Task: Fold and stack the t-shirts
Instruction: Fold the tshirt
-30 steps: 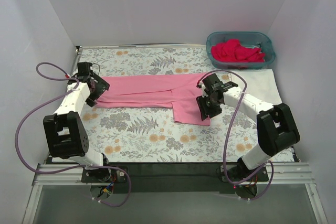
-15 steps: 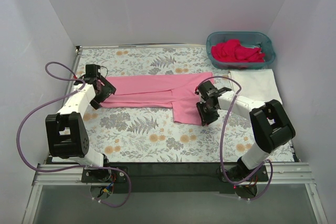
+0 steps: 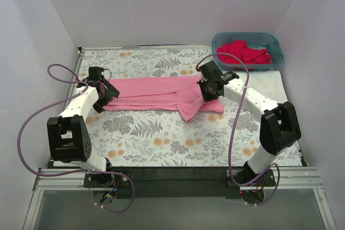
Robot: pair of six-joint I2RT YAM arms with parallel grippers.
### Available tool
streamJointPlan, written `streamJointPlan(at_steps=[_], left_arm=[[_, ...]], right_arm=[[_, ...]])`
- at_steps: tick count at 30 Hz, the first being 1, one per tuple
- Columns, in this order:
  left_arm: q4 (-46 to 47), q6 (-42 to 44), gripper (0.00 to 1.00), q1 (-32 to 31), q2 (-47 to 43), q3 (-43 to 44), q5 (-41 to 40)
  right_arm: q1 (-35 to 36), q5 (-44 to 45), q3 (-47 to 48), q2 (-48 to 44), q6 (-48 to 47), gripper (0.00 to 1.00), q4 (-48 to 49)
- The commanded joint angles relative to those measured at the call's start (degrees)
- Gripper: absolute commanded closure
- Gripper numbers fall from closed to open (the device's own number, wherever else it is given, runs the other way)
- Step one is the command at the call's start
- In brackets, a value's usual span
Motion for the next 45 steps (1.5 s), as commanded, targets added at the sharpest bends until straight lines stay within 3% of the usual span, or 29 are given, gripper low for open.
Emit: streamJointPlan(at_steps=[1, 10, 17, 45], left_arm=[[0.44, 0.11, 0.26, -0.22, -1.50, -0.50, -0.96], [0.96, 0.73, 0.26, -0.22, -0.71, -1.03, 0.53], [0.70, 0.82, 0.26, -0.13, -0.45, -0.68, 0.80], [0.79, -0.50, 0.28, -0.13, 0.78, -2.43, 2.64]], right_arm=[[0.33, 5.84, 9.66, 2.56, -3.78, 0.99, 1.20], [-1.16, 7.97, 27.69, 16.54, -8.53, 0.99, 5.15], [-3.45, 3.67, 38.50, 26.20, -6.69, 0.99, 6.38], [-14.60, -6.97, 32.80, 31.23, 11.14, 0.97, 10.08]])
